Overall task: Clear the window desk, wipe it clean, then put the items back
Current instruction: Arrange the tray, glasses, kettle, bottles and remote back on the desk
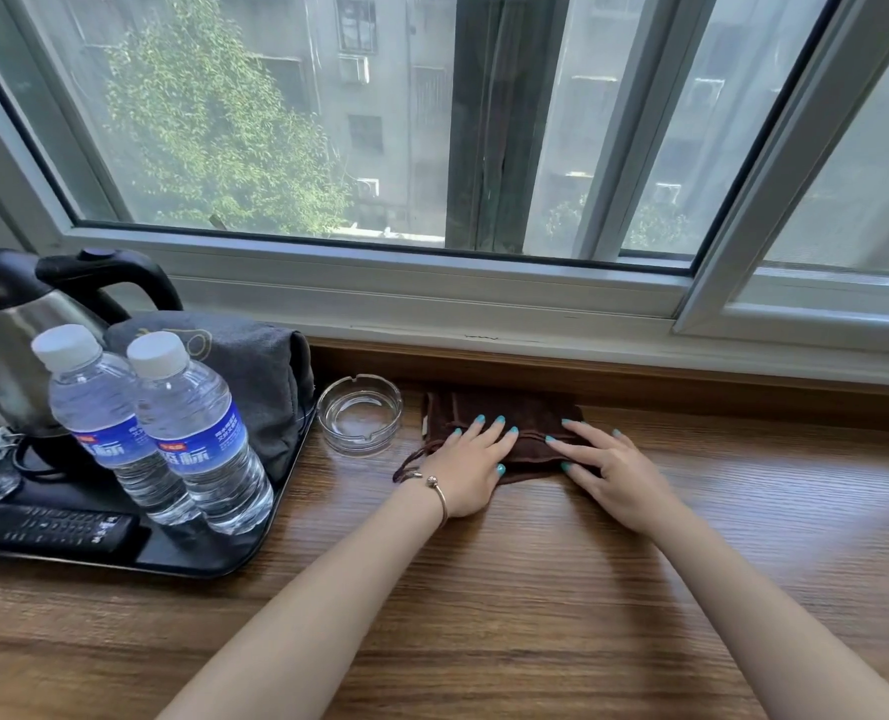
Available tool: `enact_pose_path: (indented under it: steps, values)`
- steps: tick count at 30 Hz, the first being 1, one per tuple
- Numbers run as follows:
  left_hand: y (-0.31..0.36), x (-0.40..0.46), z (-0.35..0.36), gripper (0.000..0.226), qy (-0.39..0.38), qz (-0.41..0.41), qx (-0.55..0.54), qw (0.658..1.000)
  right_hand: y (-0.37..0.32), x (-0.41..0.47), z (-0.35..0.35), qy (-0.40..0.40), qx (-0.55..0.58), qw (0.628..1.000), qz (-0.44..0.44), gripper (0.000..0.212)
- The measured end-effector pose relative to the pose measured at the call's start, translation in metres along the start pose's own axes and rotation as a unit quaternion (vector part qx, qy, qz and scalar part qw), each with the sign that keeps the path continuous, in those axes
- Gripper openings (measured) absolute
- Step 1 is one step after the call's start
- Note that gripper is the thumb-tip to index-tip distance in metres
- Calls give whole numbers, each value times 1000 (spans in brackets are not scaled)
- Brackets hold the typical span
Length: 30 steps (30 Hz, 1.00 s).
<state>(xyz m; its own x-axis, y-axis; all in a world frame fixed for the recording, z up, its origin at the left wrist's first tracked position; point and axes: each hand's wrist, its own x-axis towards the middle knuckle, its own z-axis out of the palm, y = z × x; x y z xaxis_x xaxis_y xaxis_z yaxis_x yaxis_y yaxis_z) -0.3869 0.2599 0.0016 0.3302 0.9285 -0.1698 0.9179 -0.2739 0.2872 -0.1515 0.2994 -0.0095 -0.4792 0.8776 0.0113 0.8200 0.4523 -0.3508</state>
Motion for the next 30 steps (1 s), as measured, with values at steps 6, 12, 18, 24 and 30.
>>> enact_pose_path:
  steps: [6, 12, 18, 24, 30]
  values:
    - [-5, 4, -17, 47, 48, -18, -17, 999, 9, 4, -13, 23, 58, 997, 45, 32]
    - [-10, 14, -27, 43, 99, -65, 6, 993, -5, 23, -24, 76, -29, 994, 76, 32]
    - [-11, 19, -22, 38, 110, -57, 54, 991, -9, 27, -25, 55, -140, 988, 34, 26]
    - [-12, 19, -16, 31, 110, 21, 238, 965, -9, 27, -21, 92, -117, 989, 17, 26]
    - [-11, 14, -24, 32, 93, -7, 181, 979, -19, 25, -22, 124, 120, 985, 27, 13]
